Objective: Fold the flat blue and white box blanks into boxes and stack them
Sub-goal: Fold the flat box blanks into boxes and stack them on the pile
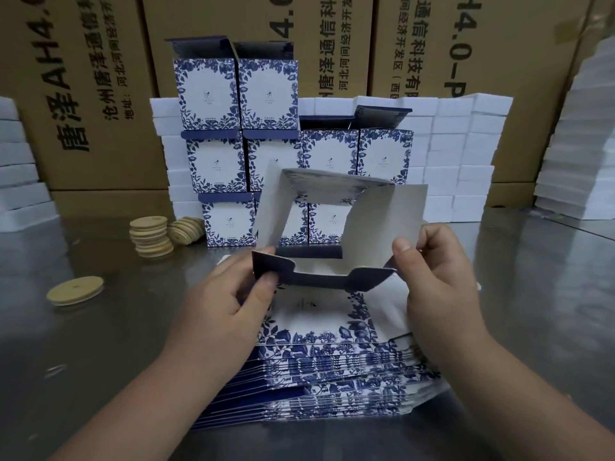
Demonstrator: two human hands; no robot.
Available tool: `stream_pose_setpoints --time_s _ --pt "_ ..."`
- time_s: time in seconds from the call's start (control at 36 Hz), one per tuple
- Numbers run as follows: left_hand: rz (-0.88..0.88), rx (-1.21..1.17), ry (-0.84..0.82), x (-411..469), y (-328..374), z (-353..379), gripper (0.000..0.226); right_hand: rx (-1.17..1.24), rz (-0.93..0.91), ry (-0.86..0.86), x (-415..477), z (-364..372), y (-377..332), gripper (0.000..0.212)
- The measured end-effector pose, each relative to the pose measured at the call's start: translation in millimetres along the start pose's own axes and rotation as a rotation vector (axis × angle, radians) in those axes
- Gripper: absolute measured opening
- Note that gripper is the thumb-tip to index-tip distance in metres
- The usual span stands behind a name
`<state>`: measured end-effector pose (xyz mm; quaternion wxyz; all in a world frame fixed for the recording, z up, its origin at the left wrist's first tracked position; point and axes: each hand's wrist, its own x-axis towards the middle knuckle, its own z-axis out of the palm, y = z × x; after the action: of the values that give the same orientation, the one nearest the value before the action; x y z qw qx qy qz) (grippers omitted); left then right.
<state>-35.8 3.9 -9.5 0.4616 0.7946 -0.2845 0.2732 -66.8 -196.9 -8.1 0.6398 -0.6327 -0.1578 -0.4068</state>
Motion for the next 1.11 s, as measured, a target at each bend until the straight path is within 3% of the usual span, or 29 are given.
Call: stream_pose_setpoints --time_s 0.11,0.17,0.28,0.39,0.53,0.67,0.78,1.11 --pt "-0.025 0.043 0.055 -2 -3 2 0.020 -0.086 -0.036 0.008 -1 3 -2 0.016" --pt "0.001 0.090 0.093 -5 -4 2 0.029 -0.156 -0.091 0.000 -2 5 -5 0.012" --pt "-0.002 0.116 0.093 -4 2 1 0.022 -0.211 -0.173 -0.028 -2 6 -4 0.014" --pt "0.071 0.152 0.094 -5 3 2 0.035 -0.215 -0.191 -0.042 -3 5 1 0.018" --pt "0.019 0.153 0.141 -5 -3 3 0.048 -0.165 -0.198 -0.059 -3 6 4 0.019" --pt "-0.015 0.080 0.178 -6 -3 3 0.038 -0.127 -0.194 -0.093 -2 4 6 0.017" --pt "-0.068 0.039 0.206 -6 -2 3 0.016 -0.148 -0.200 -0.077 -3 5 6 0.015" --pt "-0.190 0.081 0.277 -3 3 4 0.019 -0.206 -0.210 -0.091 -7 6 4 0.014"
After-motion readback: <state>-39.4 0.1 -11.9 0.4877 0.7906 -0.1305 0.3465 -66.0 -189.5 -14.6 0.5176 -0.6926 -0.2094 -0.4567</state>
